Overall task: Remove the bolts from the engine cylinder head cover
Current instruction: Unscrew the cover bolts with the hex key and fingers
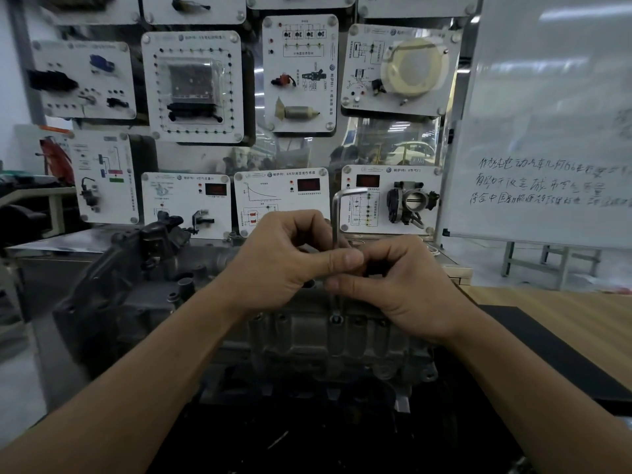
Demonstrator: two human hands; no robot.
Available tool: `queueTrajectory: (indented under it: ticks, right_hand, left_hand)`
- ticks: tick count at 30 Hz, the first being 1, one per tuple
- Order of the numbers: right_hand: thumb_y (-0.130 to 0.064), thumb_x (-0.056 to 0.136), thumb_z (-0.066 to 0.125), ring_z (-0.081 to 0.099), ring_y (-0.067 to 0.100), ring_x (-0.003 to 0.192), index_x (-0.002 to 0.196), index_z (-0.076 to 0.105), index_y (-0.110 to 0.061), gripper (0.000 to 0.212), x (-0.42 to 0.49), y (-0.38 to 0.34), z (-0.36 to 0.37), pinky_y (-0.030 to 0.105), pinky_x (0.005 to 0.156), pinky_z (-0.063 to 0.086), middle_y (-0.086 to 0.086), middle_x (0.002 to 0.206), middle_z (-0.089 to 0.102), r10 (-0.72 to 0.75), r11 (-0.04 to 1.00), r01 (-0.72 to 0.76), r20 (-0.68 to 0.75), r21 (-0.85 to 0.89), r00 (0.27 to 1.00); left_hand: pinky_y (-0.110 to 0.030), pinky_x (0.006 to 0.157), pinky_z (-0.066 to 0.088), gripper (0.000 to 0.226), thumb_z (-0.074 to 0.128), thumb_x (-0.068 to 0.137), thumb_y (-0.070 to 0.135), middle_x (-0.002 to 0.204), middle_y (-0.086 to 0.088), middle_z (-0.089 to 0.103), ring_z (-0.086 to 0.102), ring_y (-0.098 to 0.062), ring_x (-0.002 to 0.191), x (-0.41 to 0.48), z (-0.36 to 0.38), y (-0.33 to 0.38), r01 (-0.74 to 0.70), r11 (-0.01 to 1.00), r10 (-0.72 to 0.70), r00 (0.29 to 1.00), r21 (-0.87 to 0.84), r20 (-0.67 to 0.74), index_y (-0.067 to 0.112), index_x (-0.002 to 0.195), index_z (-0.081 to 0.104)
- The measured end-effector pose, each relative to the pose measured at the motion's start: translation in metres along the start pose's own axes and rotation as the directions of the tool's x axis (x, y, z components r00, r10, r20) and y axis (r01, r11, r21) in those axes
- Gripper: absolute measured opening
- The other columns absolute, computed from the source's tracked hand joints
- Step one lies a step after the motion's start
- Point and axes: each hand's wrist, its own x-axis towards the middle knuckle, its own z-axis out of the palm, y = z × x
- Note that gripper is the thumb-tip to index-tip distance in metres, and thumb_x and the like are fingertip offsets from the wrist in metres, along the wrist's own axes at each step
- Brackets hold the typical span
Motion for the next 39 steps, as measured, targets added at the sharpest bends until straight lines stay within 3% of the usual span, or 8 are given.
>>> queueTrajectory:
  ticks: [2, 6, 10, 14, 17, 25, 33, 39]
  right_hand:
    - [-0.020, 0.079, 0.078, 0.069, 0.035, 0.077, 0.087, 0.076, 0.000, 0.021, -0.0007, -0.0003, -0.0008, 0.043, 0.074, 0.056, 0.017, 0.081, 0.074, 0.008, 0.999, -0.008, 0.005, -0.043, 1.000]
    - [-0.006, 0.087, 0.071, 0.060, 0.030, 0.068, 0.084, 0.077, -0.002, 0.008, -0.0007, -0.0012, -0.0032, 0.037, 0.068, 0.049, 0.030, 0.081, 0.067, 0.059, 0.998, -0.058, 0.028, -0.032, 0.998]
    - [-0.006, 0.089, 0.069, 0.056, 0.059, 0.101, 0.098, 0.075, 0.006, 0.016, 0.0008, 0.0006, -0.0022, 0.065, 0.093, 0.047, 0.043, 0.103, 0.061, 0.050, 0.998, -0.051, 0.056, 0.029, 0.997]
    - [-0.025, 0.074, 0.082, 0.066, 0.033, 0.072, 0.083, 0.077, -0.002, 0.025, 0.0014, 0.0016, 0.0009, 0.046, 0.074, 0.055, 0.029, 0.082, 0.069, 0.042, 0.999, -0.042, -0.051, 0.001, 0.998]
    - [-0.025, 0.070, 0.083, 0.072, 0.032, 0.078, 0.078, 0.077, -0.004, 0.023, 0.0027, 0.0036, 0.0022, 0.044, 0.079, 0.058, 0.017, 0.078, 0.074, 0.043, 0.999, -0.042, -0.068, 0.018, 0.997]
    - [-0.012, 0.084, 0.074, 0.067, 0.023, 0.072, 0.081, 0.077, -0.006, 0.008, 0.0003, -0.0040, -0.0002, 0.036, 0.071, 0.054, 0.012, 0.078, 0.073, 0.036, 0.997, -0.036, -0.009, -0.063, 0.999]
    - [-0.029, 0.074, 0.082, 0.065, 0.046, 0.097, 0.077, 0.077, -0.018, 0.012, -0.0010, -0.0055, 0.0023, 0.059, 0.087, 0.051, 0.023, 0.082, 0.072, 0.019, 1.000, -0.020, -0.030, -0.022, 0.999]
    - [-0.023, 0.074, 0.079, 0.069, 0.043, 0.089, 0.088, 0.075, 0.005, 0.032, 0.0003, -0.0050, 0.0026, 0.055, 0.085, 0.055, 0.027, 0.087, 0.072, 0.057, 0.998, -0.057, -0.044, -0.007, 0.997]
  left_hand:
    - [-0.038, 0.079, 0.059, 0.039, 0.073, 0.078, 0.027, 0.089, -0.014, 0.072, 0.070, -0.030, 0.087, 0.0001, -0.0035, -0.0018, 0.009, 1.000, -0.010, 1.000, 0.029, 0.019, -0.009, 0.091, 0.064]
    - [-0.023, 0.089, 0.052, 0.024, 0.059, 0.091, 0.018, 0.106, -0.002, 0.075, 0.068, -0.016, 0.108, -0.0037, -0.0078, 0.0015, 0.001, 1.000, 0.000, 0.993, -0.014, 0.121, 0.008, 0.110, 0.070]
    - [-0.021, 0.090, 0.052, 0.017, 0.060, 0.089, 0.018, 0.114, 0.002, 0.073, 0.066, -0.013, 0.111, -0.0013, -0.0052, 0.0028, -0.013, 0.999, 0.007, 0.986, 0.033, 0.167, 0.018, 0.101, 0.073]
    - [-0.027, 0.084, 0.057, 0.006, 0.068, 0.081, 0.019, 0.105, -0.002, 0.075, 0.071, -0.019, 0.102, -0.0015, -0.0038, -0.0003, -0.014, 1.000, 0.013, 0.997, 0.006, 0.072, 0.019, 0.084, 0.073]
    - [-0.034, 0.082, 0.059, 0.011, 0.073, 0.074, 0.018, 0.095, -0.009, 0.075, 0.072, -0.024, 0.093, -0.0012, -0.0027, -0.0032, -0.028, 1.000, 0.028, 0.999, -0.006, 0.020, 0.011, 0.074, 0.065]
    - [-0.022, 0.087, 0.052, 0.022, 0.057, 0.094, 0.016, 0.099, 0.005, 0.075, 0.069, -0.011, 0.101, -0.0028, -0.0082, -0.0017, 0.002, 1.000, 0.003, 0.990, -0.030, 0.143, 0.010, 0.112, 0.068]
    - [-0.026, 0.080, 0.057, 0.018, 0.072, 0.077, 0.016, 0.099, -0.003, 0.076, 0.072, -0.022, 0.096, 0.0004, -0.0020, 0.0003, -0.008, 0.999, 0.010, 0.998, -0.045, 0.064, -0.001, 0.081, 0.065]
    - [-0.043, 0.084, 0.059, 0.041, 0.073, 0.076, 0.024, 0.097, -0.020, 0.072, 0.069, -0.035, 0.093, -0.0005, -0.0019, -0.0038, -0.005, 1.000, 0.005, 1.000, 0.014, 0.000, -0.013, 0.085, 0.057]
